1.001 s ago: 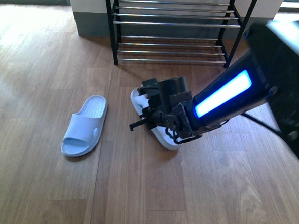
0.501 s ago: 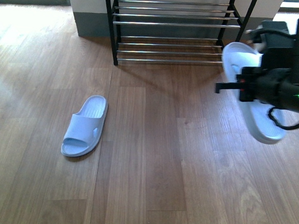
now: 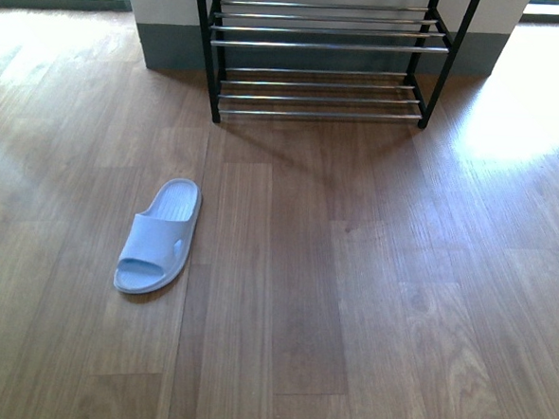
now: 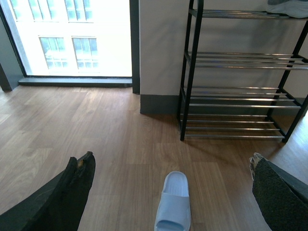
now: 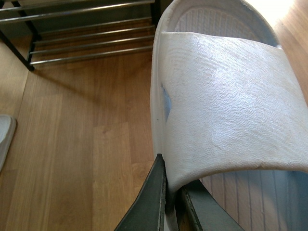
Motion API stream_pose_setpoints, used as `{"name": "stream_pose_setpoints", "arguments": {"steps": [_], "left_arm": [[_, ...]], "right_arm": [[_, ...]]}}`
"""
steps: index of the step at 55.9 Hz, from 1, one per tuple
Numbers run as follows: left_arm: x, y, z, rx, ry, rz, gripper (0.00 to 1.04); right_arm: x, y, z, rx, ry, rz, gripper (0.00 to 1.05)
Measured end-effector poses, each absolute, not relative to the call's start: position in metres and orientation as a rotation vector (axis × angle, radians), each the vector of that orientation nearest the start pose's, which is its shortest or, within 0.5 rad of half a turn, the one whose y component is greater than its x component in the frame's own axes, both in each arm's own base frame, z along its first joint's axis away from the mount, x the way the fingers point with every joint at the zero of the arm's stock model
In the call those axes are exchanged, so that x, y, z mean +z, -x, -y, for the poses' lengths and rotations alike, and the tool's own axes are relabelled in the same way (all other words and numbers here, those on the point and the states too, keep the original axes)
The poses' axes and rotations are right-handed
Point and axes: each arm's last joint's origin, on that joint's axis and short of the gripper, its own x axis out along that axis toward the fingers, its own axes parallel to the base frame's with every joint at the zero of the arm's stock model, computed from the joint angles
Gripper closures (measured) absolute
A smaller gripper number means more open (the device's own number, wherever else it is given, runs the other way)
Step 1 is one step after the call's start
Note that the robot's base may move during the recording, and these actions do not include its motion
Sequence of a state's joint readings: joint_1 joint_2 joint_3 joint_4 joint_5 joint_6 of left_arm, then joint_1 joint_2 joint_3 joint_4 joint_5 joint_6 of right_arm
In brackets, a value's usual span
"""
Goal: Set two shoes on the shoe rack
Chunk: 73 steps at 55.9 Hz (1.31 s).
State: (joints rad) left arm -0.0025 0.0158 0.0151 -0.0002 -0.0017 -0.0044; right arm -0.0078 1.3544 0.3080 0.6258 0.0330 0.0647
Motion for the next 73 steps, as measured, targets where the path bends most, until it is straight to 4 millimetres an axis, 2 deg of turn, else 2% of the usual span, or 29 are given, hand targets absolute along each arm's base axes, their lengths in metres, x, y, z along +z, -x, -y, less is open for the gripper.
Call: {"name": "stream_pose_setpoints", "arguments": {"steps": [73], "left_arm": [[0.1674,-0.0978,0.0002,-0.003,0.004,-0.001,0.09]], "right_arm": [[0.1406,-0.2252,0.0037,-0.053,-0.065,-0.415,1.03]]}}
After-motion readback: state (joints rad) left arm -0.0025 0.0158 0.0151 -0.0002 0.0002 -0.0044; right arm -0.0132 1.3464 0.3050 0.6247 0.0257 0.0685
